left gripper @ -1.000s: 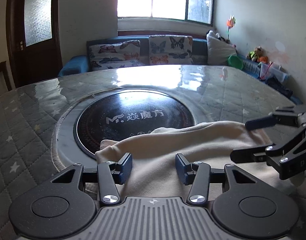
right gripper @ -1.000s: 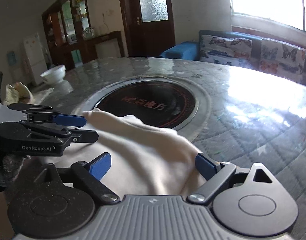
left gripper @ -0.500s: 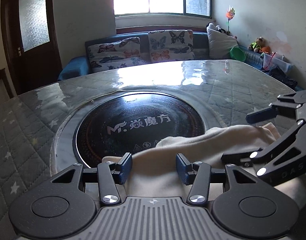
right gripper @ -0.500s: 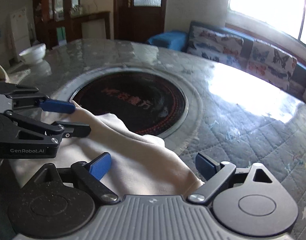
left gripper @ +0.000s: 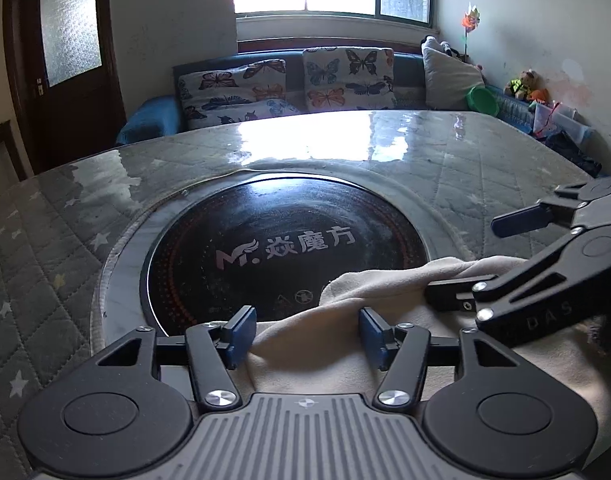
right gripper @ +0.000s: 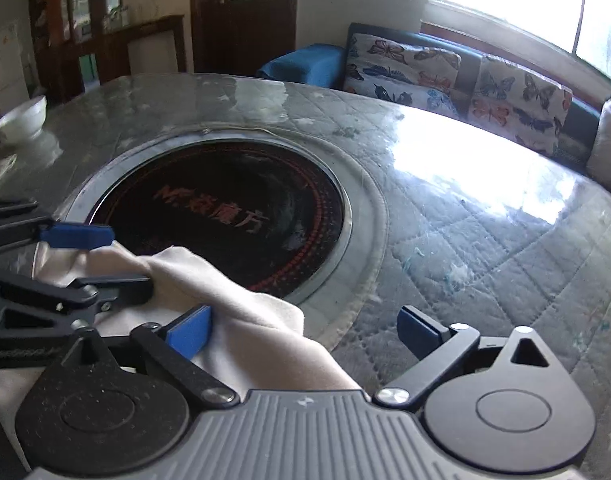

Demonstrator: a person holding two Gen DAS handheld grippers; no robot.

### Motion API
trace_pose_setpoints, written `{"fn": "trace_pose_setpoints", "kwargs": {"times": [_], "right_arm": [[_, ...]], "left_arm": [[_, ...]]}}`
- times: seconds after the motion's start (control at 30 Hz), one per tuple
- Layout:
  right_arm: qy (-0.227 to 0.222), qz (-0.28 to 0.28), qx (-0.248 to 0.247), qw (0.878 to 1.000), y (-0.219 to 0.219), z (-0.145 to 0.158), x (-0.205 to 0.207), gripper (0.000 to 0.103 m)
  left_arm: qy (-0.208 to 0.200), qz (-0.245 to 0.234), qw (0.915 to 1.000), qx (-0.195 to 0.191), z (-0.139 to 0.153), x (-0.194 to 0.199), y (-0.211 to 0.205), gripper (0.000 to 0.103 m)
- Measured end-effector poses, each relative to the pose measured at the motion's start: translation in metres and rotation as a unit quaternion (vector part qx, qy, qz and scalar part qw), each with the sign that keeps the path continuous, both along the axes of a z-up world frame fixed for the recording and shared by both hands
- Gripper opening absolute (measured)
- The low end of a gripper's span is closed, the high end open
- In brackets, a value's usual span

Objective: Fold clothes

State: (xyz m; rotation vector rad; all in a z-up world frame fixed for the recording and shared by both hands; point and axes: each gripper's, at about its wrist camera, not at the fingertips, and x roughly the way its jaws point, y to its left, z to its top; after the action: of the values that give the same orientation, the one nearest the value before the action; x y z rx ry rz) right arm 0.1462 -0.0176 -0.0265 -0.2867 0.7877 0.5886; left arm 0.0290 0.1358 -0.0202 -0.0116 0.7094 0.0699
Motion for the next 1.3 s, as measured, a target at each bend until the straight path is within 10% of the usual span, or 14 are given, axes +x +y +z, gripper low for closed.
{"fn": "trace_pose_setpoints", "kwargs": {"times": [0.57, 1.3], "right_arm": [[-0.061, 0.039, 0.026, 0.997, -0.023, 0.033, -0.033, 0.1], [-0.137, 0.121, -0.017, 0.983, -0.031, 0.026, -0.138, 0.103]], "left_arm": [[0.005, 0.012, 0.9998, -0.018, 0.004, 0.0, 0.009, 0.066], [-0.042, 0.04, 0.9983, -0.008, 0.008, -0.104, 0.015, 0.069]]}}
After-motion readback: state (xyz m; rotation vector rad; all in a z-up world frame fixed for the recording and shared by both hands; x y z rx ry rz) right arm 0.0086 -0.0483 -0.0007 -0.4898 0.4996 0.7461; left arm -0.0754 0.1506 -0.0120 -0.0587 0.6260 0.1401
